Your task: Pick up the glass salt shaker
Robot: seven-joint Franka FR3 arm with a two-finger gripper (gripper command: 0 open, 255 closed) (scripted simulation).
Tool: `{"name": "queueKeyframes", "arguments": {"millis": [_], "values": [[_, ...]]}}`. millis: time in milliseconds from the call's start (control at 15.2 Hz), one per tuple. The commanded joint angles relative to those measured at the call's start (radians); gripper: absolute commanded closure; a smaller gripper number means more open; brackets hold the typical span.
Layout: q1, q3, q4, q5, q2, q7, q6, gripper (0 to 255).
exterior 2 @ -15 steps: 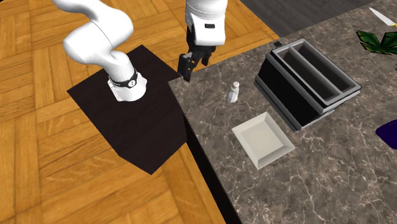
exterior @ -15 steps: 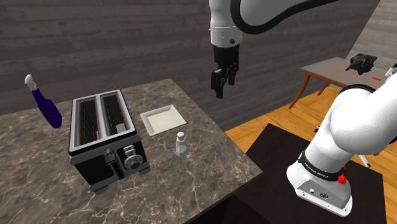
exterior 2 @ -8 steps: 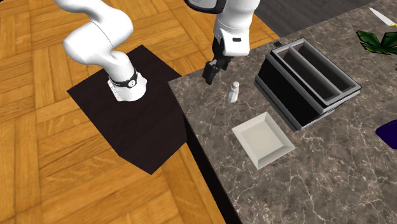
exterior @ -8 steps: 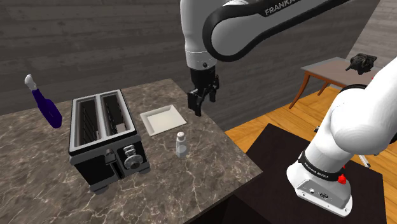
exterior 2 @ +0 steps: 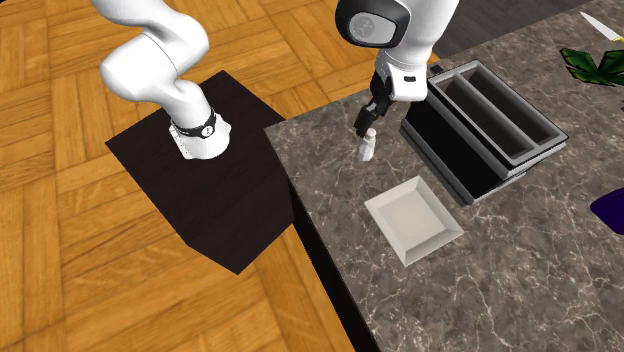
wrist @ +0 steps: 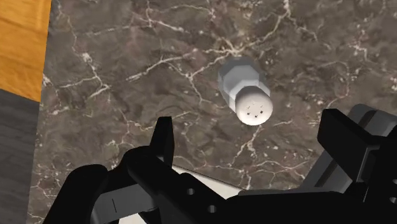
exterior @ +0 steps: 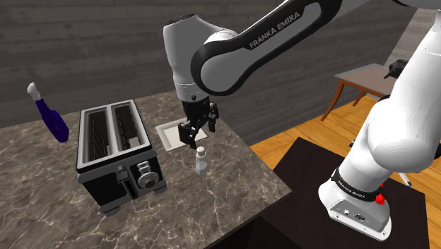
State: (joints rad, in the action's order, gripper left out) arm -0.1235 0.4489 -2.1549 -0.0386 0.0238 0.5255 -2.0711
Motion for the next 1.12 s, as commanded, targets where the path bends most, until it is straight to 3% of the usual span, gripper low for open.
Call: {"name": "queueKeyframes", "arguments": {"millis": [0, 594, 660, 1056], "values": [[-0.009, 0.007, 0.035, -0.022, 0.056, 0.035, -0.015, 0], [-0.015, 0.002, -0.006, -0.057, 0.116, 0.061, -0.109, 0], [-0.016, 0.002, -0.008, -0.057, 0.115, 0.061, -0.11, 255], [-0.016, 0.002, -0.005, -0.058, 0.116, 0.062, -0.109, 255]]}}
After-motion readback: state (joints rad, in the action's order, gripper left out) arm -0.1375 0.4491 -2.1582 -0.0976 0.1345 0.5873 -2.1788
